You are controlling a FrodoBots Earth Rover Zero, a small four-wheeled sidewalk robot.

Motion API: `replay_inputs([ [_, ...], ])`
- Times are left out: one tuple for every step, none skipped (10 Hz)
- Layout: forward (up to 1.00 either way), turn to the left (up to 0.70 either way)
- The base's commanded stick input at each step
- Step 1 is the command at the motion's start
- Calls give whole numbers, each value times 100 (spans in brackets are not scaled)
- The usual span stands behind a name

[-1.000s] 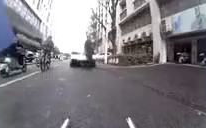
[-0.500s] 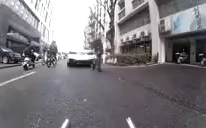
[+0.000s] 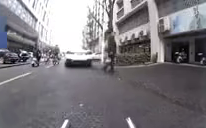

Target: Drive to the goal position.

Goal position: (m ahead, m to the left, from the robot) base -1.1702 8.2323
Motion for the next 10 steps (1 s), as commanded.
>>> replay_inputs([
  [35, -88],
  [34, -84],
  [31, -78],
  [30, -76],
  [30, -75],
  [30, -75],
  [30, -75],
  [30, -75],
  [30, -75],
  [30, -75],
])
